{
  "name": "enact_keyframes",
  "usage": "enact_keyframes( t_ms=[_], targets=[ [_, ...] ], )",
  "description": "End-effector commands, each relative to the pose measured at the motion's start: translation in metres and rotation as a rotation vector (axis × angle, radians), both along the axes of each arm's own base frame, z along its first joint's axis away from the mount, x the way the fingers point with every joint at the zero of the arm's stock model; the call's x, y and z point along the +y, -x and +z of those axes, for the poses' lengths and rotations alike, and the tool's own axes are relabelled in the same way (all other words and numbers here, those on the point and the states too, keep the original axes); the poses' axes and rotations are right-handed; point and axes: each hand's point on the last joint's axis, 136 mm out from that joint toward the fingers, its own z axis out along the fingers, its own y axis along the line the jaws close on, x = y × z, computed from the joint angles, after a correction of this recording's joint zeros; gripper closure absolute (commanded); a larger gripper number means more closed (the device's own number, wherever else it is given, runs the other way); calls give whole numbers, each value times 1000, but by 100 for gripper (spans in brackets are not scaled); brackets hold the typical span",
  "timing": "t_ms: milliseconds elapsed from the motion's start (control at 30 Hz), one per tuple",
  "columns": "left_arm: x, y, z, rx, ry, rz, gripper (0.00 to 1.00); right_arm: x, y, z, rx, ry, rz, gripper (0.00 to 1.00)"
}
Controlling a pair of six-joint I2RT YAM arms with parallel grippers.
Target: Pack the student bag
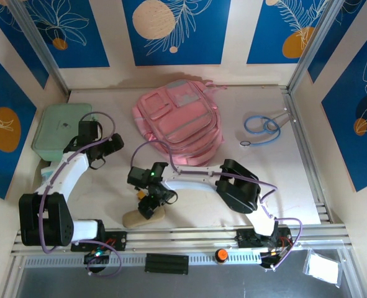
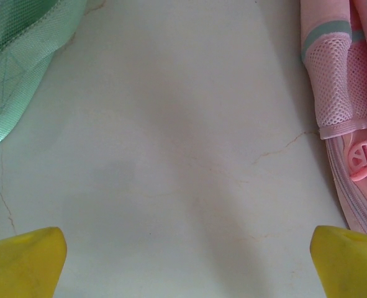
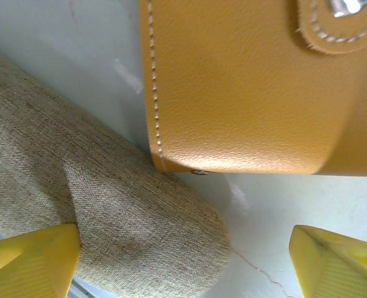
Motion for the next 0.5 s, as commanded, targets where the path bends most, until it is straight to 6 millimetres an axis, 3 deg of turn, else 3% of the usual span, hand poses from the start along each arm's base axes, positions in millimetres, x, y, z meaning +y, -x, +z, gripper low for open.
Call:
enact_keyframes(
  t_ms=[0,233,467],
  targets=[
    [3,5,2,-3,-2,-15,0,-18,-7,-6,-27,86,-4,13],
    [3,3,2,-8,-1,-15,0,-68,-31,-17,-88,177,-86,14],
    [0,0,1,-6,11,-25,0,-128,-70,-16,-110,161,-283,14]
  ],
)
